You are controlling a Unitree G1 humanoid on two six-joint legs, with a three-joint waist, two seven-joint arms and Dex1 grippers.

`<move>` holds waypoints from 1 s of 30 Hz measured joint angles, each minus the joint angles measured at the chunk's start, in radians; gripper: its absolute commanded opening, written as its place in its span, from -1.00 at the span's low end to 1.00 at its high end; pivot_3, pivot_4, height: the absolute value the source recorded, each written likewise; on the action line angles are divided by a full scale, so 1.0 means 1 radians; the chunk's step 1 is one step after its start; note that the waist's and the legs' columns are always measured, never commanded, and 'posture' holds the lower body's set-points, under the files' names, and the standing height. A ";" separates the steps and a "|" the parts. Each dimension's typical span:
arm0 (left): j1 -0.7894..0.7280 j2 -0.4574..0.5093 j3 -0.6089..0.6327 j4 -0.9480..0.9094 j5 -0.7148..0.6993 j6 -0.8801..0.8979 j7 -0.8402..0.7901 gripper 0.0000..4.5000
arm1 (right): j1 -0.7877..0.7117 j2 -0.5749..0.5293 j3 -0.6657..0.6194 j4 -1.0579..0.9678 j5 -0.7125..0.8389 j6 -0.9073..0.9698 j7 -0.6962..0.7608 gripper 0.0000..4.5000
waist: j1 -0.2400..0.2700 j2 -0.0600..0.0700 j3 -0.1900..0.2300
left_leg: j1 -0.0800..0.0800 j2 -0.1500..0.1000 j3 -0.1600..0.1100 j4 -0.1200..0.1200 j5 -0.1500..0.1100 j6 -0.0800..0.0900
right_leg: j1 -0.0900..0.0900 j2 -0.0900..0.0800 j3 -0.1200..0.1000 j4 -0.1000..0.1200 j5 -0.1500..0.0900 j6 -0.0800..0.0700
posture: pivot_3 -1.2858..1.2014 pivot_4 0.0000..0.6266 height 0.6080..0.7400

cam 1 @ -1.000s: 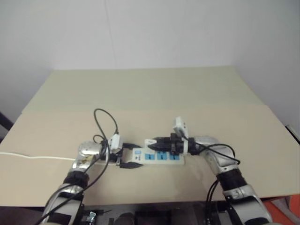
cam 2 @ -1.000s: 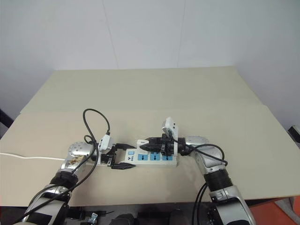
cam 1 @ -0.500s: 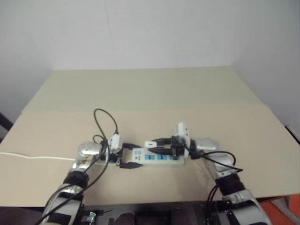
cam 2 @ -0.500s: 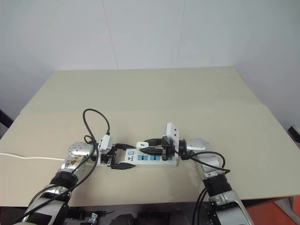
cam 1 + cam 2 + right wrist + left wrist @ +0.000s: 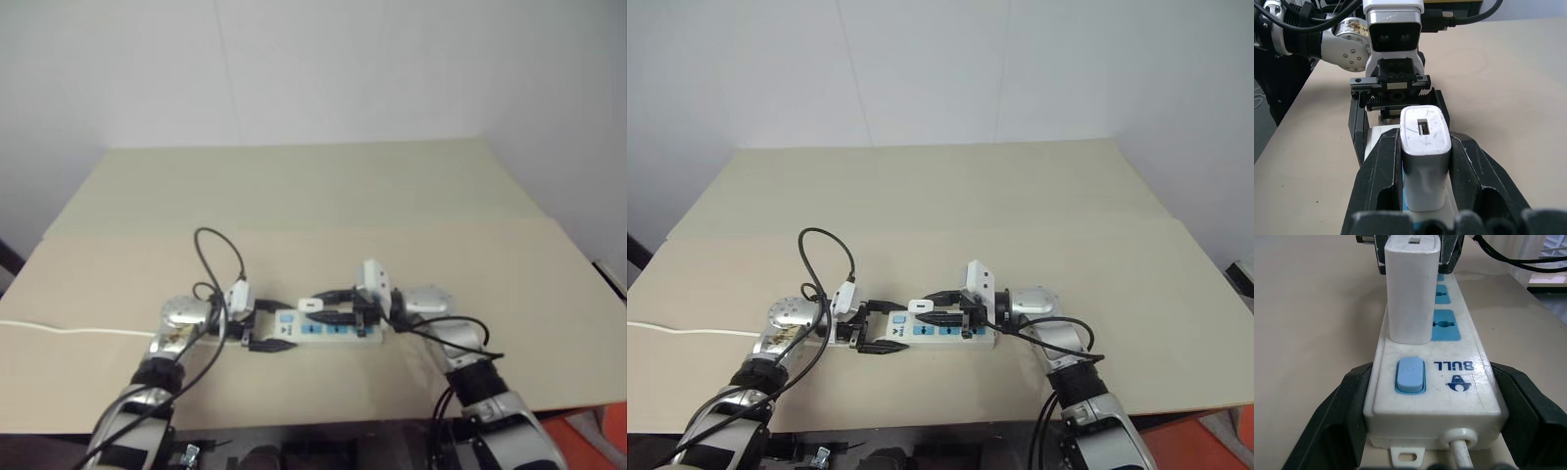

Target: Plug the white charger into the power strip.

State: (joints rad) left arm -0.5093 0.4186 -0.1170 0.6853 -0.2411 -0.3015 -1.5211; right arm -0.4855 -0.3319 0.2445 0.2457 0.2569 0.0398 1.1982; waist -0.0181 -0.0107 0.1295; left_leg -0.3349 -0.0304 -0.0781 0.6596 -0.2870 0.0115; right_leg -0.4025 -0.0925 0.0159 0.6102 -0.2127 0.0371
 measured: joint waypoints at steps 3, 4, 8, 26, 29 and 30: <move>0.000 0.001 0.000 0.000 0.000 0.000 0.000 0.45 | 0.000 0.000 0.003 0.006 0.000 -0.012 -0.002 -0.50 | -0.001 0.000 0.000 | 0.000 0.000 0.000 0.000 0.000 0.000 | 0.000 0.000 0.000 0.000 0.000 0.000 | 0.03 -0.52 1.00; 0.000 0.001 0.000 0.000 0.001 0.000 0.000 0.45 | 0.000 0.001 0.003 0.008 0.000 -0.015 -0.002 -0.50 | -0.001 0.000 0.000 | 0.000 0.000 0.000 0.000 0.000 0.000 | 0.000 0.000 0.000 0.000 0.000 0.000 | 0.03 -0.52 1.00; 0.001 0.001 0.000 0.000 0.001 0.001 0.000 0.45 | 0.002 0.004 0.003 0.012 -0.001 -0.025 -0.005 -0.50 | -0.002 0.000 0.000 | 0.000 0.000 0.000 0.000 0.000 0.000 | 0.000 0.000 0.000 0.000 0.000 0.000 | 0.03 -0.52 1.00; -0.006 -0.002 -0.003 -0.001 0.000 0.019 0.003 0.61 | 0.012 -0.006 0.010 0.037 -0.031 -0.084 -0.009 0.99 | 0.000 0.000 0.000 | 0.000 0.000 0.000 0.000 0.000 0.000 | 0.000 0.000 0.000 0.000 0.000 0.000 | 0.03 -0.52 1.00; -0.008 -0.002 -0.006 0.014 0.009 0.053 0.016 0.98 | 0.015 -0.007 0.009 0.030 -0.029 -0.084 -0.008 1.00 | 0.001 0.000 0.000 | -0.001 0.000 0.000 0.000 0.000 0.000 | -0.001 0.000 0.000 0.000 0.000 0.000 | 0.03 -0.52 1.00; -0.008 -0.004 -0.005 0.018 0.008 0.056 0.018 0.98 | 0.017 -0.008 0.009 0.027 -0.028 -0.084 -0.008 1.00 | 0.001 -0.001 0.001 | -0.002 0.000 0.000 0.000 0.000 0.000 | -0.001 0.000 0.000 0.000 0.000 0.000 | 0.03 -0.52 1.00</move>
State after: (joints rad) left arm -0.5169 0.4150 -0.1222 0.7029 -0.2335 -0.2454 -1.5030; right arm -0.4689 -0.3404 0.2534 0.2731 0.2286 -0.0443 1.1898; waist -0.0171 -0.0114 0.1300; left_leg -0.3366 -0.0303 -0.0782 0.6596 -0.2869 0.0116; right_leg -0.4038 -0.0921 0.0155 0.6100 -0.2126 0.0370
